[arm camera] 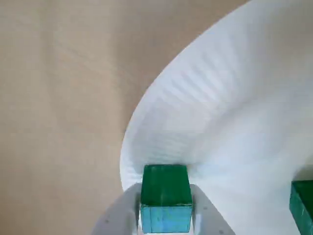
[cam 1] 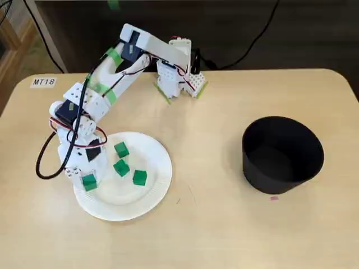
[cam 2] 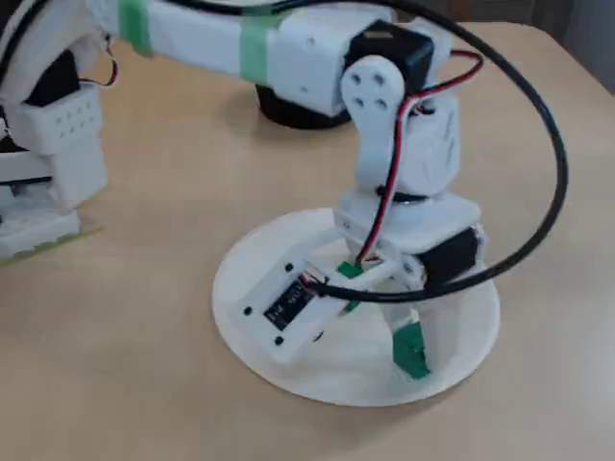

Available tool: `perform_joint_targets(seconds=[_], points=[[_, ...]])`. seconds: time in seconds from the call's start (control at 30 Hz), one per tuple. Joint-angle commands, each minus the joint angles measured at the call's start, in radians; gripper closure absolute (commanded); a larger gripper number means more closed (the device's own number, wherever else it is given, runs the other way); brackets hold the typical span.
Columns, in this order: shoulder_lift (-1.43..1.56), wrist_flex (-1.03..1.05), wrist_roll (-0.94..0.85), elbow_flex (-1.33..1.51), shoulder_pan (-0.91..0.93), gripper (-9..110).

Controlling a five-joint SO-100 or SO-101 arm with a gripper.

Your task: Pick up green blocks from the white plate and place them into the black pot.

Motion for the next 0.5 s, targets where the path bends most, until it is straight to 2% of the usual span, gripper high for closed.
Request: perform_joint_targets(seconds=[0.0, 0.23, 0.4, 0.47], points=[[0.012, 0.04, -0.029, -0.155, -0.023, 104], [0.009, 0.147, -0.204, -0.65, -0.149, 104], [-0.008, 0.327, -0.341, -1.062, -0.36, 104], [0.083, 0.341, -0.41, -0.968, -0.494, 104]])
